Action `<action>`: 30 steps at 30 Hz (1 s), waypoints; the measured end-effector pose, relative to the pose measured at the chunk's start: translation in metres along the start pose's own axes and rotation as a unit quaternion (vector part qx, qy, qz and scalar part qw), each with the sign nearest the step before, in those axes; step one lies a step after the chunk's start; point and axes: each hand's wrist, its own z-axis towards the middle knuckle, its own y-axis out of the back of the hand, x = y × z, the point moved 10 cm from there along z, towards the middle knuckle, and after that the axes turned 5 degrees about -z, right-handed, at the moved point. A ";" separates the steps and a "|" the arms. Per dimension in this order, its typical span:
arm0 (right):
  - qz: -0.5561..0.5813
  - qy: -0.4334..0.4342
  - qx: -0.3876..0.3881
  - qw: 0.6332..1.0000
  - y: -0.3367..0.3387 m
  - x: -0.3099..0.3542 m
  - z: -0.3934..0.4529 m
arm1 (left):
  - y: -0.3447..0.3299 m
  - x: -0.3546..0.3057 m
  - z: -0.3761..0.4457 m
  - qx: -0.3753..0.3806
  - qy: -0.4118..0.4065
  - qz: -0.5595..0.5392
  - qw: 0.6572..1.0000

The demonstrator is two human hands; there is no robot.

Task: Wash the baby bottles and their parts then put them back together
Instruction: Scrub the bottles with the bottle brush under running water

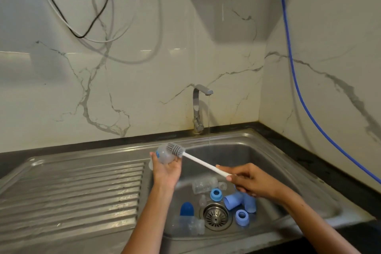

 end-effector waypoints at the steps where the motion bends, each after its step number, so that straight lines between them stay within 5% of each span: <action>1: -0.011 0.005 -0.016 1.000 -0.002 0.003 0.003 | -0.005 -0.001 -0.001 0.014 0.002 -0.009 1.000; 9: 0.048 -0.043 0.027 0.998 -0.006 -0.006 -0.018 | -0.005 0.000 0.000 0.002 0.010 -0.013 1.000; 16: 0.041 -0.020 -0.059 0.997 -0.008 0.001 0.002 | -0.018 0.020 -0.018 0.060 0.040 0.076 0.995; 21: 0.052 -0.023 -0.050 0.997 0.015 -0.009 -0.011 | -0.007 0.006 -0.017 0.043 -0.050 0.387 0.920; 30: -0.022 0.023 -0.088 0.996 0.007 -0.001 0.002 | -0.011 -0.035 -0.016 -0.006 -0.199 0.532 0.823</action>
